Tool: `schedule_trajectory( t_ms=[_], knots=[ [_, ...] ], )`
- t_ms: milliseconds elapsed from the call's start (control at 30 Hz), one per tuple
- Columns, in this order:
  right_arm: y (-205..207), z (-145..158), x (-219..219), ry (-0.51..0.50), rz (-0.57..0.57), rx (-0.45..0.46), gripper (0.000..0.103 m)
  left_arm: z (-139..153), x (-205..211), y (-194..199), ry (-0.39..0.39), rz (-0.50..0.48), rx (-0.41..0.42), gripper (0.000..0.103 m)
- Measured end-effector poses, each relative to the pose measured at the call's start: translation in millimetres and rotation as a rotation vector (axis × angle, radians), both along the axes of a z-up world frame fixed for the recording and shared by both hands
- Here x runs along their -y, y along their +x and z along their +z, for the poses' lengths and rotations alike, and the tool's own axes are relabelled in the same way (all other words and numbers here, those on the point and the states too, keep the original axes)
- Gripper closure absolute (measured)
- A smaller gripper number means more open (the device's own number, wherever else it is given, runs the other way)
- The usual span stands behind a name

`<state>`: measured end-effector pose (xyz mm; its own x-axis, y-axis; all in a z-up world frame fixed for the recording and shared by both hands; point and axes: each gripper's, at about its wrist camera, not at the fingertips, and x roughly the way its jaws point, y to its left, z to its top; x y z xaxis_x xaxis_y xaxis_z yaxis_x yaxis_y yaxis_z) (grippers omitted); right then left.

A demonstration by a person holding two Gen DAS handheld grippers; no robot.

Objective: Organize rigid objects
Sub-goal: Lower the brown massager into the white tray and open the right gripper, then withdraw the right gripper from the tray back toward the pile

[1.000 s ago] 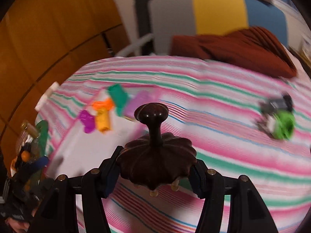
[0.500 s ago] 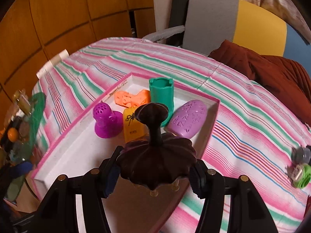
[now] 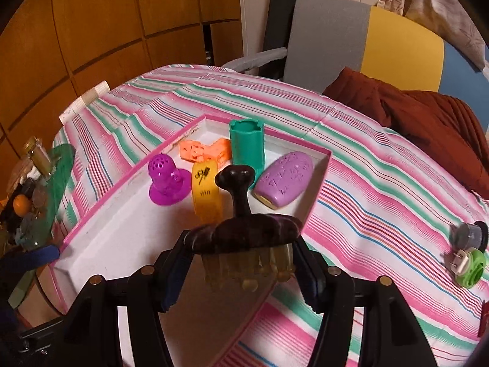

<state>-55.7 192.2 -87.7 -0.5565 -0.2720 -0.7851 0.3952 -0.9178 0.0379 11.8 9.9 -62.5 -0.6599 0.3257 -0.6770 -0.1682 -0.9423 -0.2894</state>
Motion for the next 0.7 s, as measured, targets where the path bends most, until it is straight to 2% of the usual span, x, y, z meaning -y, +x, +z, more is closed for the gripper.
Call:
schedule_trajectory(
  t_ms=[167,267,400,533,700],
  knots=[
    [-0.1,2.0,2.8,-0.008,0.001,0.003,0.04,1.1,-2.4,1.6,-0.005,-0.001,-0.005,0.002],
    [-3.1,7.5,0.4,-0.065,-0.019,0.005,0.039,2.6,-2.3,2.3,-0.008,0.001,-0.008,0.002],
    [-0.7,26.7,-12.7,-0.132,-0.093,-0.055,0.039,2.9,0.0,3.3,-0.005,0.009,-0.01,0.002],
    [10.1,39.7,-23.0,-0.083,-0.145,-0.113,0.039,1.7,0.5,2.6,0.004,0.012,-0.003,0.002],
    [24.5,38.1,-32.0,-0.024,-0.153,-0.117,0.039,1.7,-3.2,4.8,-0.001,0.003,-0.001,0.002]
  ],
)
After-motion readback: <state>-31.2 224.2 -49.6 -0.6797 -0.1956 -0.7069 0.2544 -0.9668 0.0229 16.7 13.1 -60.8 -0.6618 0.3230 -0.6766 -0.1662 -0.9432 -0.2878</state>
